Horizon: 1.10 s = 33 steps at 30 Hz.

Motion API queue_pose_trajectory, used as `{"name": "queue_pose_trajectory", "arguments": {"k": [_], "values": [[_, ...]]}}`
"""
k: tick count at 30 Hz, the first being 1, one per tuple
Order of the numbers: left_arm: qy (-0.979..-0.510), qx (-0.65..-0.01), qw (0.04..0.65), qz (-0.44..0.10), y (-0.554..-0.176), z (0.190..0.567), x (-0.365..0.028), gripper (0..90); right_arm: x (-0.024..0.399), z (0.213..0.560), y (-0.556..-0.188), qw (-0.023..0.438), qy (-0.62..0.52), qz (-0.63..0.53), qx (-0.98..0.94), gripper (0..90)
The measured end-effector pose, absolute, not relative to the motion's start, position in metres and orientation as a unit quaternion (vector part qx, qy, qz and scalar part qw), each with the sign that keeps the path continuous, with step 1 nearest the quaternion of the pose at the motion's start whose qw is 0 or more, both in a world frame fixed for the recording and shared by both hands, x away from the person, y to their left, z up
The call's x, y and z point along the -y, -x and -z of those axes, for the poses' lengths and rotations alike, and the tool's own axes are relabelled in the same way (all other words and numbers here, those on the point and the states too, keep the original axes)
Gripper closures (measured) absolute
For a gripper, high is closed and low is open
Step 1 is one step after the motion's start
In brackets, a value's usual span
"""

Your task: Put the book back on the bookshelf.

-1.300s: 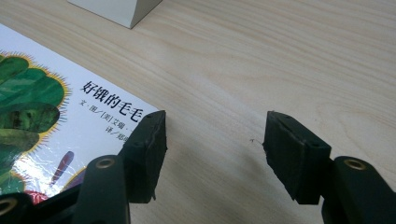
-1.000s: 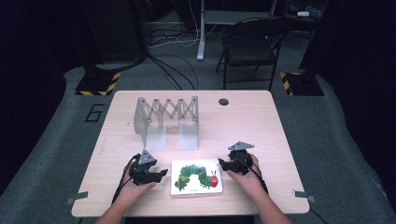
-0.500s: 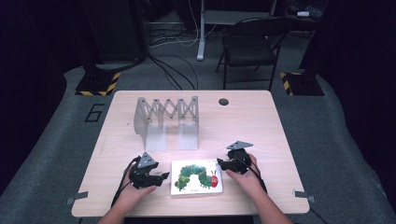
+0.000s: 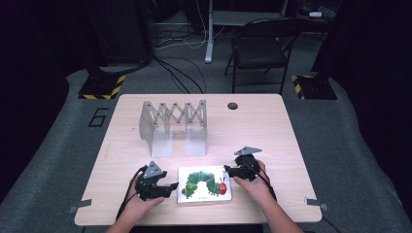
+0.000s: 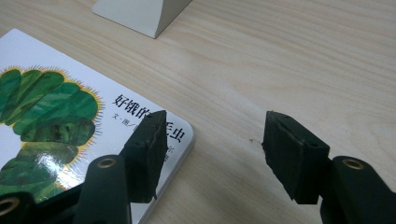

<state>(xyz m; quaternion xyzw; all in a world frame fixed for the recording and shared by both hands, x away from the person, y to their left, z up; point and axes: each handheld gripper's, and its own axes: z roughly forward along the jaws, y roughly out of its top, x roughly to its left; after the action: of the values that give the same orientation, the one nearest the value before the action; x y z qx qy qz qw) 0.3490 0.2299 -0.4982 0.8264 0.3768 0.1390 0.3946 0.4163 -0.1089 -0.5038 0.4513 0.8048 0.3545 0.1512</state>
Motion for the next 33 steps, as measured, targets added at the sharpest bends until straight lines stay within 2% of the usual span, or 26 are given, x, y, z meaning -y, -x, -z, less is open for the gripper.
{"name": "queue_pose_trajectory", "arguments": {"k": [33], "values": [[-0.852,-0.339,0.384,-0.104,-0.322,0.511,-0.196,26.1,0.1,0.5,-0.414,0.136,-0.422,-0.358,-0.822,38.0]]}}
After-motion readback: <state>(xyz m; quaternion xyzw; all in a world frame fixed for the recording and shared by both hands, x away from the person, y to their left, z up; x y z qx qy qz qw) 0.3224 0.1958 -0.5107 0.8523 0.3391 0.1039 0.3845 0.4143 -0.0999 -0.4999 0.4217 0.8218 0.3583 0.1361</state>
